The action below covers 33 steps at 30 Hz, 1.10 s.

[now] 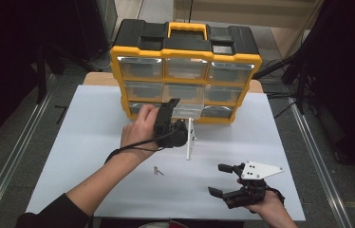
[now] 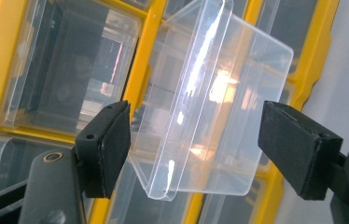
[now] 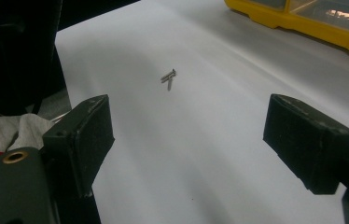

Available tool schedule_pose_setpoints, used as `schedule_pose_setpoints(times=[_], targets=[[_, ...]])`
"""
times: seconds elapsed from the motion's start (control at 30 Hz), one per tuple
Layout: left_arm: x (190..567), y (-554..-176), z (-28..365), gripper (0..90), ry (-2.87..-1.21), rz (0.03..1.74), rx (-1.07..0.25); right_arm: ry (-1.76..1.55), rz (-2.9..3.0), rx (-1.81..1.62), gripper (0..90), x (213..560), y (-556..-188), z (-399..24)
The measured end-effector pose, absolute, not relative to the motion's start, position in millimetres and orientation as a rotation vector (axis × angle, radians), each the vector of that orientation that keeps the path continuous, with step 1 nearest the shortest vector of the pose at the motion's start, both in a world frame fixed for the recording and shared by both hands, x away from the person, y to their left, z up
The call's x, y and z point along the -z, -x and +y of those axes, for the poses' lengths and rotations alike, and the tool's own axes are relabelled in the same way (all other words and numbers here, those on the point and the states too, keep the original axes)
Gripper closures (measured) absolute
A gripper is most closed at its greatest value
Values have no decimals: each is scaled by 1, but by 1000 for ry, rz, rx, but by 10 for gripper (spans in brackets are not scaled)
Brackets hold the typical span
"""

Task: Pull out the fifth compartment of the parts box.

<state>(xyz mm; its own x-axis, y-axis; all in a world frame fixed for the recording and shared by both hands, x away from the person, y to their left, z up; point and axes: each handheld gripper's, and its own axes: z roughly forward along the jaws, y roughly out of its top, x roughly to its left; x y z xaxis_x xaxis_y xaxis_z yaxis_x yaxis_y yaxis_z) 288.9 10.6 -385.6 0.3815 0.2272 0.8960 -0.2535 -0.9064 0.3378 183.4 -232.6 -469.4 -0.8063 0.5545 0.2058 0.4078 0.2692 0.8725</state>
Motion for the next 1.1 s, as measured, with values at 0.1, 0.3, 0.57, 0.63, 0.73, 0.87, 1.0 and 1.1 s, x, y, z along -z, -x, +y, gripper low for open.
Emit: schedule_pose_setpoints(times=[0.1, 0.3, 0.57, 0.63, 0.73, 0.87, 1.0, 1.1], targets=[[385, -289, 13, 257, -2184, 33, -1485, -914, 2391, -1572, 168, 469, -183, -233], [383, -290, 17, 257, -2138, 119, -1388, -915, 2394, -1572, 167, 470, -183, -232], [382, -294, 23, 257, -2109, 188, -1279, -915, 2395, -1570, 167, 470, -183, -232], [381, -294, 25, 256, -2103, 209, -1246, -915, 2398, -1567, 167, 470, -183, -232], [377, -295, 28, 256, -2081, 272, -1148, -913, 2400, -1566, 167, 470, -183, -232], [374, -297, 32, 256, -2061, 318, -1072, -915, 2399, -1566, 167, 470, -183, -232], [373, -299, 35, 256, -2048, 353, -998, -915, 2399, -1568, 167, 470, -183, -232], [372, -300, 37, 256, -2033, 378, -942, -914, 2400, -1567, 167, 470, -183, -232]])
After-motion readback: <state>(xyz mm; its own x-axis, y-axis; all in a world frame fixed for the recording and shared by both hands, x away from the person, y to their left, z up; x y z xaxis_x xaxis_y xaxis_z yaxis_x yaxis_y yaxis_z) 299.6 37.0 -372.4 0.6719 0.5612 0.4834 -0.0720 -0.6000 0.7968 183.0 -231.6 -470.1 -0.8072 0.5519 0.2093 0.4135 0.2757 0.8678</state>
